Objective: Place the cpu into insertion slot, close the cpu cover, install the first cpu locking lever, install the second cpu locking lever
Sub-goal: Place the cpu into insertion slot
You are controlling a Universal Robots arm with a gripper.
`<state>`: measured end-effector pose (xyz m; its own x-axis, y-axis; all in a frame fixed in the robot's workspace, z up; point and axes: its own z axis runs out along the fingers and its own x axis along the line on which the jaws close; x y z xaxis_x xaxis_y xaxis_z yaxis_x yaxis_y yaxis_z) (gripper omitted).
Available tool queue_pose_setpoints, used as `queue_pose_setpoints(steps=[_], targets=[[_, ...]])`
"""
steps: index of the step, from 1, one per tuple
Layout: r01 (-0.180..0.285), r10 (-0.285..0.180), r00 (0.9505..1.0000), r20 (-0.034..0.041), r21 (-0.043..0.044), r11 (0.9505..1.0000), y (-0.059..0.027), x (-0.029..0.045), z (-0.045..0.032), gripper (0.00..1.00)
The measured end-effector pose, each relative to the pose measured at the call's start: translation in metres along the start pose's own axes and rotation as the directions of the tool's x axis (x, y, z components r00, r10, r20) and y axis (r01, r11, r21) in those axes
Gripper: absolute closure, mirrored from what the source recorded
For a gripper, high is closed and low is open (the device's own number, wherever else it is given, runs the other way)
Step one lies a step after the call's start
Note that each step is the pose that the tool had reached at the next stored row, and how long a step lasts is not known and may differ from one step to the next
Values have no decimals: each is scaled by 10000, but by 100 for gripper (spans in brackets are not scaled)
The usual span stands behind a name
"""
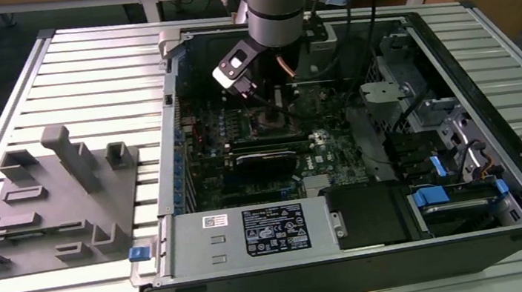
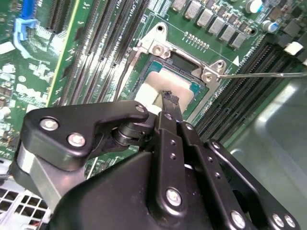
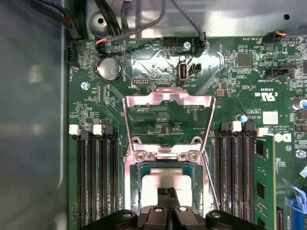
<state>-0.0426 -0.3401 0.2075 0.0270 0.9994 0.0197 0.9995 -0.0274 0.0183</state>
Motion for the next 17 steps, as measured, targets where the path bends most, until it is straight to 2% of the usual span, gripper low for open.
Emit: queue_pose_setpoints(steps=[9, 17], targets=[[0, 0, 10000, 2, 1, 10000, 3, 3, -191, 89], [0, 0, 10000, 5, 2, 10000, 3, 3, -204, 89]])
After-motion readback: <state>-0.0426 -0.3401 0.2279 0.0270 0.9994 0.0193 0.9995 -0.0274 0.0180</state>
